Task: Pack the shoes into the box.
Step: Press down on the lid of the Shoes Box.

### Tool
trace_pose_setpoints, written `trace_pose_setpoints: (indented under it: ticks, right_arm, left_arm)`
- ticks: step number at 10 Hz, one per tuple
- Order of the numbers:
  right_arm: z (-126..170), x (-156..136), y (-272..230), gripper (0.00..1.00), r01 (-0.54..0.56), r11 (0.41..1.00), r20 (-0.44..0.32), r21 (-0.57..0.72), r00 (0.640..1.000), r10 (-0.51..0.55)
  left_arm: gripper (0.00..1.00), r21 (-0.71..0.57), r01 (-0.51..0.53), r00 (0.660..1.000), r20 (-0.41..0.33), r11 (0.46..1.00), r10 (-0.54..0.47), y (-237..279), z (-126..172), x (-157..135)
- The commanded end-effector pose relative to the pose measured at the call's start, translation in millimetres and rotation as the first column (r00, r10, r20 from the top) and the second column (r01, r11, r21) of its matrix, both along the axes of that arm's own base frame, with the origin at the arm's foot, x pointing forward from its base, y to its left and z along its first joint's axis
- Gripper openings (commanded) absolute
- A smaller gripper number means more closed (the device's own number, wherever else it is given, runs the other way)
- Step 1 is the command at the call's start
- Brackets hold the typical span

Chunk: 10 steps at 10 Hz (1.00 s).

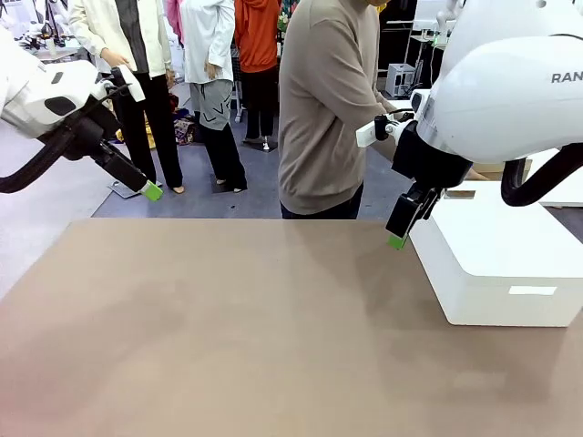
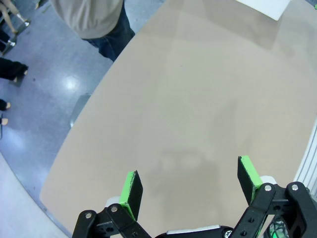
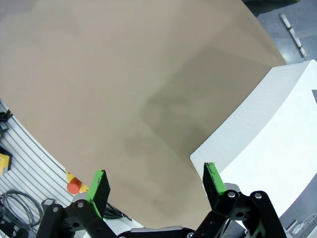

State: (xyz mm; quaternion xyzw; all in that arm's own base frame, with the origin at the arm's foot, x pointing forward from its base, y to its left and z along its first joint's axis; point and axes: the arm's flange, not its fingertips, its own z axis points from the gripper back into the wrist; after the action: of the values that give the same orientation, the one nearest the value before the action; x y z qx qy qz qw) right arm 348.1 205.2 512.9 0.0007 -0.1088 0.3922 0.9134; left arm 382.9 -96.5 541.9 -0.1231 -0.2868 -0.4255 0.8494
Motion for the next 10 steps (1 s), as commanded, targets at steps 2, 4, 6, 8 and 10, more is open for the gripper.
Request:
trace_pose_setpoints:
  ticks: [2,4,6,8,10]
  right_arm:
    - [0.4,1.4,-0.2,1.00,0.003,1.000,0.001,-0.001,1.000,-0.003]
    - [0.4,1.4,-0.2,1.00,0.003,1.000,0.001,-0.001,1.000,-0.003]
    - [0.4,1.4,-0.2,1.00,0.003,1.000,0.001,-0.001,1.000,-0.003]
    - [0.4,1.4,-0.2,1.00,0.003,1.000,0.001,-0.001,1.000,-0.003]
    - [0.4,1.4,-0.2,1.00,0.003,1.000,0.001,-0.001,1.000,-0.003]
  left_arm:
    - [1.00,0.004,-0.008,1.000,0.004,1.000,0.008,1.1,0.0,2.2]
    - [1.00,0.004,-0.008,1.000,0.004,1.000,0.008,1.1,0.0,2.2]
    - [1.00,0.004,-0.008,1.000,0.004,1.000,0.008,1.1,0.0,2.2]
    - [1.00,0.004,-0.008,1.000,0.004,1.000,0.008,1.1,0.0,2.2]
    - [1.00,0.004,-0.008,1.000,0.004,1.000,0.008,1.1,0.0,2.2]
